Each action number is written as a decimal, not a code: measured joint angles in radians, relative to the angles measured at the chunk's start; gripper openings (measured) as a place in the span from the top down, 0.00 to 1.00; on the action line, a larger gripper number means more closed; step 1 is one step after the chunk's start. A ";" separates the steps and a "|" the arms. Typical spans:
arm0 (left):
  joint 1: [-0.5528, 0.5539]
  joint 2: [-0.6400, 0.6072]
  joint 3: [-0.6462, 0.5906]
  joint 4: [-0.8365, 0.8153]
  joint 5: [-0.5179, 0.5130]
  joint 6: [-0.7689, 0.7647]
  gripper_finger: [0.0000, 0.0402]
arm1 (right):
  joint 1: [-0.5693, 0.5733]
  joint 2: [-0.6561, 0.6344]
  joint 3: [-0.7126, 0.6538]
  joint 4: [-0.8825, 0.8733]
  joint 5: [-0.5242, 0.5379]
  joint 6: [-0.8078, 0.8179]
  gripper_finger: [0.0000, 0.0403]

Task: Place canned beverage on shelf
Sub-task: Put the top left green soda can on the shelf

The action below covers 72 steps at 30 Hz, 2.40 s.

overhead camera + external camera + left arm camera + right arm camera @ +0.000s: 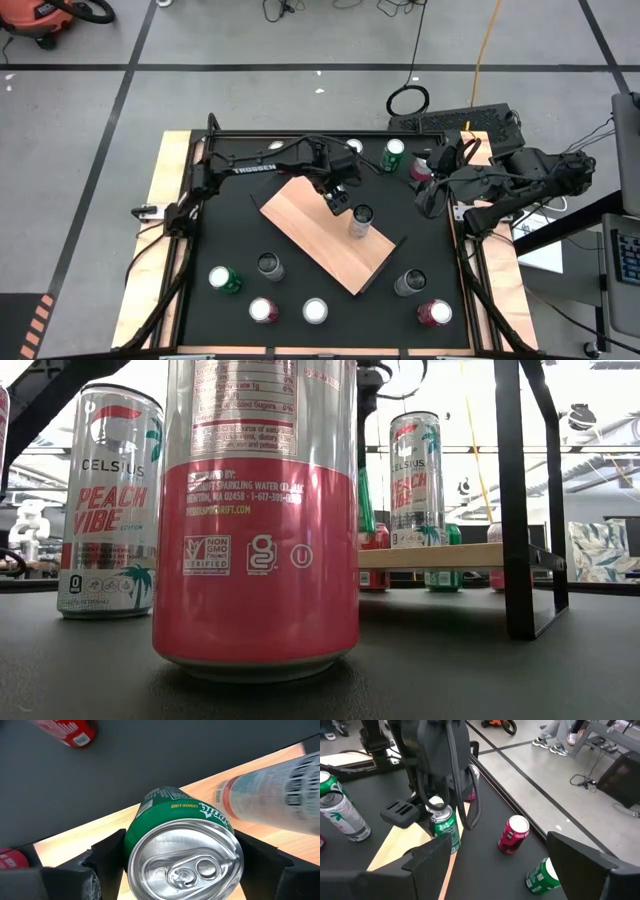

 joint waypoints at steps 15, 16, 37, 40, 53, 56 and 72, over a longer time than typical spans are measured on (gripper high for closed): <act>0.000 0.023 0.000 0.001 -0.010 -0.001 0.25 | 0.000 0.000 0.000 -0.041 -0.003 0.096 0.25; 0.000 0.026 0.000 -0.008 -0.010 -0.001 0.25 | 0.000 0.000 0.000 -0.041 -0.003 0.096 0.25; 0.000 0.043 0.000 -0.005 0.005 -0.018 0.24 | 0.000 0.000 0.000 -0.032 -0.005 0.145 0.25; 0.001 0.043 0.000 -0.007 0.005 -0.018 0.24 | 0.000 0.000 0.000 -0.032 -0.005 0.170 0.25; 0.000 0.060 0.001 0.003 0.023 -0.018 0.24 | 0.000 0.000 0.000 -0.032 -0.005 0.190 0.25; 0.000 0.060 0.001 0.002 0.023 -0.019 0.24 | 0.000 0.000 0.000 -0.032 -0.005 0.190 0.25; 0.001 0.064 0.001 0.018 0.046 0.000 0.13 | 0.000 0.000 0.000 -0.032 -0.004 0.188 0.25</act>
